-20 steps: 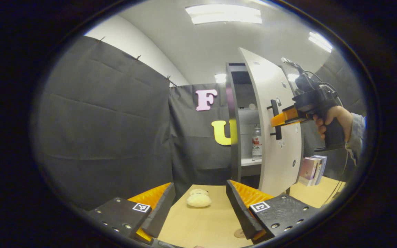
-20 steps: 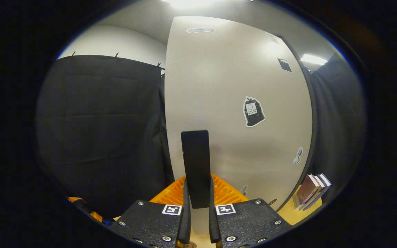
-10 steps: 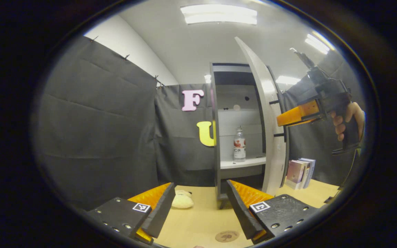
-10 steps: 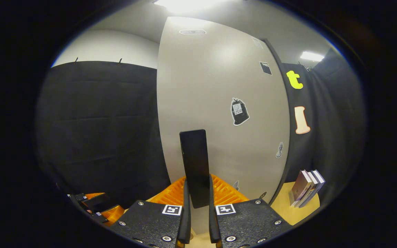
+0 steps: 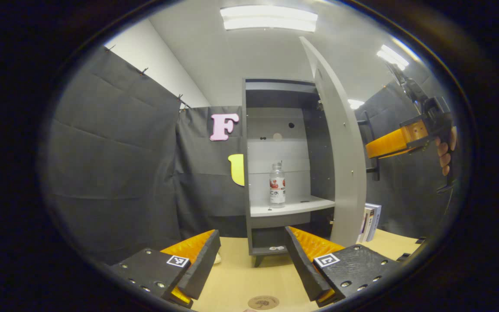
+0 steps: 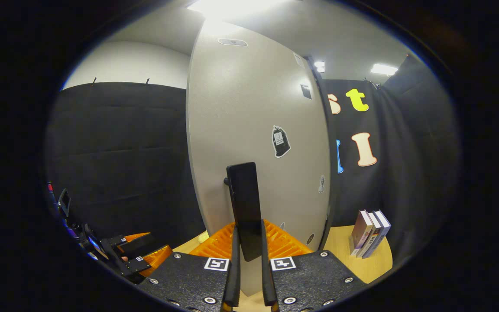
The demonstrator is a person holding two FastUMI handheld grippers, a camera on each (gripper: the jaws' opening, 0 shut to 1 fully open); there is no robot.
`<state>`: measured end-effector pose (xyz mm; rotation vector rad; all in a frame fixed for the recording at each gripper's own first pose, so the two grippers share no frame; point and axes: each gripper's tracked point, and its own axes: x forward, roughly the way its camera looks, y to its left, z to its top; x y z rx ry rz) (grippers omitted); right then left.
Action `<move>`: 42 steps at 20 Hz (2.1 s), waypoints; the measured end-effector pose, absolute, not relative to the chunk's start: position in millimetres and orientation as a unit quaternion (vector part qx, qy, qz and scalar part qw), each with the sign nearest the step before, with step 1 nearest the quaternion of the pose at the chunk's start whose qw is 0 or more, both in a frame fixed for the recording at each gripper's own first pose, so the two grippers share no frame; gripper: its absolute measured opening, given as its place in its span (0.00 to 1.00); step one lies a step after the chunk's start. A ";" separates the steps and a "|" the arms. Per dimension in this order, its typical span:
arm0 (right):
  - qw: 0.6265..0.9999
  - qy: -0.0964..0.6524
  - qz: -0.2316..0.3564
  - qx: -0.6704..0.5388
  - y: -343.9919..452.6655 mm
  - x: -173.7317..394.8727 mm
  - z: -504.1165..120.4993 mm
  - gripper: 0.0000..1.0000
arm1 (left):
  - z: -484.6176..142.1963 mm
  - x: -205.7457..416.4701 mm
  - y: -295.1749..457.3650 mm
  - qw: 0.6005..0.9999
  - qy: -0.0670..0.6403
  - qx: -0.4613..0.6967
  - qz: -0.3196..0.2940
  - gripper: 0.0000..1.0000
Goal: Open the cabinet door with the right hand, grasp the bottle in the cabinet with the left hand and place it on the coaster, then close the cabinet door with the right hand.
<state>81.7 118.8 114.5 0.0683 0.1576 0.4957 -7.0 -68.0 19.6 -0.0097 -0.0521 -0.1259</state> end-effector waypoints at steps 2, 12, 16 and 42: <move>0.969 0.075 0.234 0.033 100.1 74.7 115.4 0.20 | 20.9 -4.5 -81.1 0.997 -0.028 -0.005 -0.072 0.91; 0.988 0.063 0.143 0.007 -4.7 85.5 116.3 0.12 | 29.1 3.0 -140.5 0.994 -0.029 -0.013 -0.107 0.93; 0.992 0.055 0.110 0.009 -40.9 92.0 115.3 0.12 | 41.6 10.6 -153.2 0.993 -0.035 -0.021 -0.107 0.92; 0.987 0.060 -0.140 0.043 -182.9 68.1 30.6 0.95 | 60.5 301.6 -211.4 0.986 0.002 -0.021 -0.164 0.89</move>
